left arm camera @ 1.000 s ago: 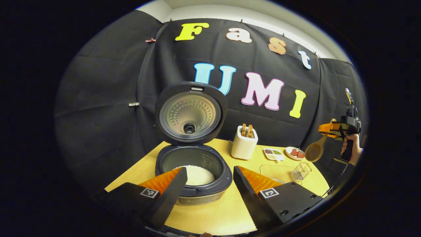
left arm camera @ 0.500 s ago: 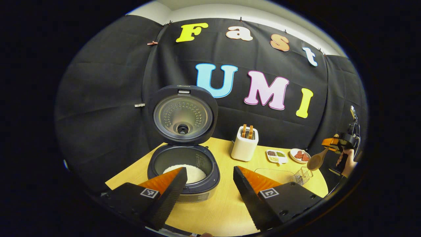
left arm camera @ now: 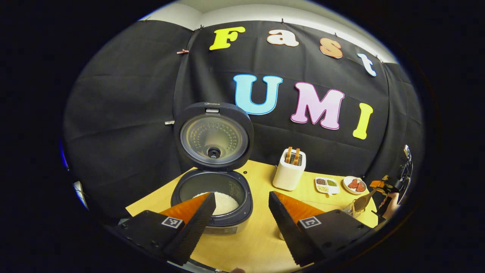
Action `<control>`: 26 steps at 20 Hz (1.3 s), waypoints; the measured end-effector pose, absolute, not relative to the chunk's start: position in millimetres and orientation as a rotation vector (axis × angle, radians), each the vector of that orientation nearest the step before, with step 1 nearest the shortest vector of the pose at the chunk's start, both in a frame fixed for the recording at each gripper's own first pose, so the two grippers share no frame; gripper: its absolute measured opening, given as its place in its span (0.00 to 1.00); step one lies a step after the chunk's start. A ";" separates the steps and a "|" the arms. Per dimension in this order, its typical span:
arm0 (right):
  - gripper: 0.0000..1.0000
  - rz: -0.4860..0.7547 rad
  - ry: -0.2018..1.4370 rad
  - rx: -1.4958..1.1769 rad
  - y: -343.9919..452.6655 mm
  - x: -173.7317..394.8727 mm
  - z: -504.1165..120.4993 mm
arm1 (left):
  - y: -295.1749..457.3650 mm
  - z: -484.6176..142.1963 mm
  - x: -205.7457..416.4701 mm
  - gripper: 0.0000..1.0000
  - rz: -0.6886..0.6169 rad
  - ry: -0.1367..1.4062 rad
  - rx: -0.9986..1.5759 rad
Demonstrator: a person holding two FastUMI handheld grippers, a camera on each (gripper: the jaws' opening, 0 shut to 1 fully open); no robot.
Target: Close the left gripper, press the button to open the rice cooker; take a wooden spoon from the chopstick holder with the right hand, scoop a spoonful of rice and pour it into the rice cooker, then put the wooden spoon back into the chopstick holder.
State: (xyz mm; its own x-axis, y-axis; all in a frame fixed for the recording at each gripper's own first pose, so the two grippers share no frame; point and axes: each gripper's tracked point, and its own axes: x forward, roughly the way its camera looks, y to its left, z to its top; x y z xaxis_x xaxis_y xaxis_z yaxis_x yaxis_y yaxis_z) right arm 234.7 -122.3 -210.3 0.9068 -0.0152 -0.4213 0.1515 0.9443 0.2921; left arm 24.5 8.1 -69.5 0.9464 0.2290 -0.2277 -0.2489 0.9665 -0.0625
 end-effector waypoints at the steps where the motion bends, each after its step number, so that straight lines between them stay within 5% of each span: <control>1: 0.16 -0.092 0.441 0.331 -121.7 235.8 -220.0 | 9.8 -66.1 26.3 0.95 0.249 0.216 -0.085; 10: 0.17 -0.137 0.486 0.365 -125.3 216.7 -243.9 | 30.6 14.8 48.3 0.96 0.291 0.054 -0.064; 12: 0.41 -0.141 0.482 0.353 -127.9 208.1 -237.4 | 52.3 42.8 54.5 0.96 0.330 -0.011 -0.023; 15: 1.00 -0.145 0.471 0.315 -130.5 188.3 -223.0 | 74.3 71.9 69.3 0.95 0.356 -0.082 0.071; 26: 0.98 -0.156 0.434 0.206 -116.6 100.7 -174.6 | 113.2 123.5 154.3 0.92 0.238 -0.261 0.202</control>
